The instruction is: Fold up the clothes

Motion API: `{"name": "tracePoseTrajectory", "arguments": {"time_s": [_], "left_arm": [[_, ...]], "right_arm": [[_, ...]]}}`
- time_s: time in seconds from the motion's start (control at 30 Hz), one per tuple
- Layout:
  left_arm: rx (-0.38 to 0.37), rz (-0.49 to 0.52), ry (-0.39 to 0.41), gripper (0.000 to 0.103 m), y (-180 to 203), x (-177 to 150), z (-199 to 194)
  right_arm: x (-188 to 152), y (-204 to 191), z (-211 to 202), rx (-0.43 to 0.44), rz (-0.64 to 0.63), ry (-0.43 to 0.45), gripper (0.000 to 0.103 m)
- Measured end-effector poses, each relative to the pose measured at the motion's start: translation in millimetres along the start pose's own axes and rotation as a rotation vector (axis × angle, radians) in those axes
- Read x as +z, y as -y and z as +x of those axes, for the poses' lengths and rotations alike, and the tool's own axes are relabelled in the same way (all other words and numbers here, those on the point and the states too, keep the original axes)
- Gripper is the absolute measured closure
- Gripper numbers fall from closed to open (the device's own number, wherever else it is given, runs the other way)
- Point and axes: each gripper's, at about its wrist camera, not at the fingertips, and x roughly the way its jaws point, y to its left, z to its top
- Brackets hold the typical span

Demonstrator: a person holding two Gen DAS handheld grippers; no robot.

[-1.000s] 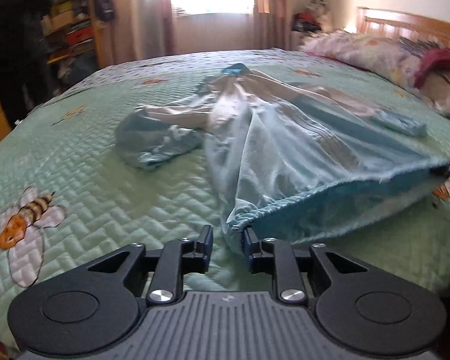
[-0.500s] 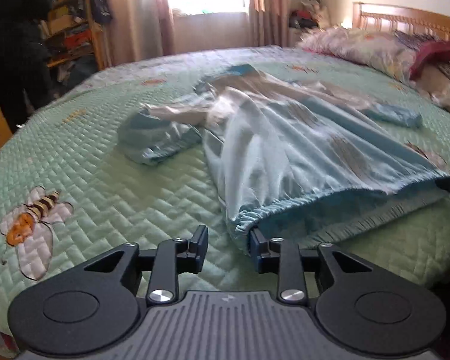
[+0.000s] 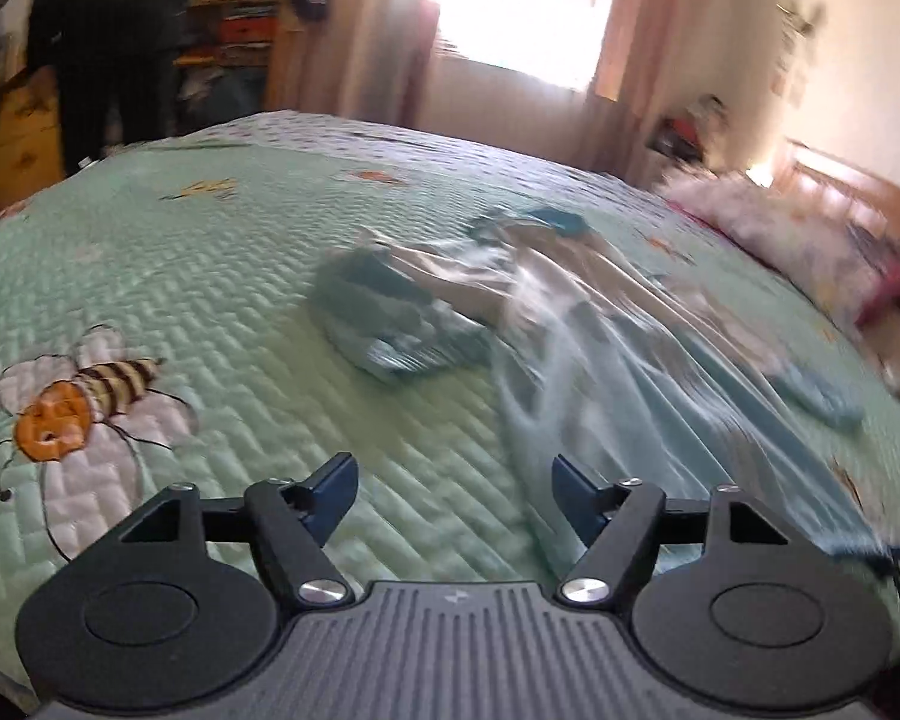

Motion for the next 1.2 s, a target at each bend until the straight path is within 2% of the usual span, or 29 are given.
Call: {"name": "tracePoseTrajectory", "arguments": {"time_s": [0.17, 0.27, 0.33, 0.43, 0.5, 0.57, 0.73, 0.83, 0.97, 1.07, 1.1, 1.13, 1.2], "left_arm": [[-0.020, -0.027, 0.000, 0.026, -8.9, 26.4, 26.2], [-0.049, -0.032, 0.011, 0.026, -3.1, 39.4, 43.9], [-0.076, -0.038, 0.021, 0.026, 2.8, 48.9, 57.7], [-0.138, -0.102, 0.005, 0.029, 6.9, 64.8, 84.5], [-0.188, -0.205, -0.038, 0.033, 4.2, 74.7, 106.6], [-0.212, -0.299, -0.068, 0.033, 3.1, 82.8, 129.0], [-0.150, -0.477, -0.126, 0.033, -2.9, 90.7, 179.8], [-0.128, -0.608, -0.164, 0.036, -12.3, 85.8, 207.4], [-0.088, -0.635, -0.129, 0.039, -10.9, 90.1, 229.3], [-0.041, -0.624, -0.104, 0.061, -7.7, 96.3, 247.2], [-0.019, -0.617, -0.103, 0.082, -8.1, 98.5, 253.5], [-0.002, -0.607, -0.108, 0.096, -10.8, 100.4, 259.1], [0.014, -0.585, -0.108, 0.096, -16.4, 106.9, 268.2]], "right_arm": [[-2.7, 25.8, -15.2, 0.093, 0.136, -0.007, 0.051], [-6.2, 37.8, -26.7, 0.134, 0.192, -0.003, 0.050], [-5.9, 50.7, -34.0, 0.190, 0.279, 0.031, 0.050], [0.8, 73.4, -34.5, 0.318, 0.457, 0.107, 0.050], [13.3, 87.2, -23.2, 0.393, 0.567, 0.175, 0.049], [30.3, 98.5, -3.3, 0.464, 0.673, 0.242, 0.045], [88.4, 121.4, 73.0, 0.734, 0.860, 0.349, 0.040], [134.2, 125.9, 121.5, 0.848, 0.849, 0.404, 0.038], [179.6, 129.3, 187.6, 1.051, 0.852, 0.411, 0.034], [187.1, 128.6, 228.7, 1.169, 0.827, 0.413, 0.033], [183.7, 127.8, 241.1, 1.198, 0.822, 0.415, 0.033], [174.0, 126.3, 251.9, 1.222, 0.823, 0.403, 0.033], [155.3, 123.4, 265.1, 1.218, 0.810, 0.327, 0.031]]}}
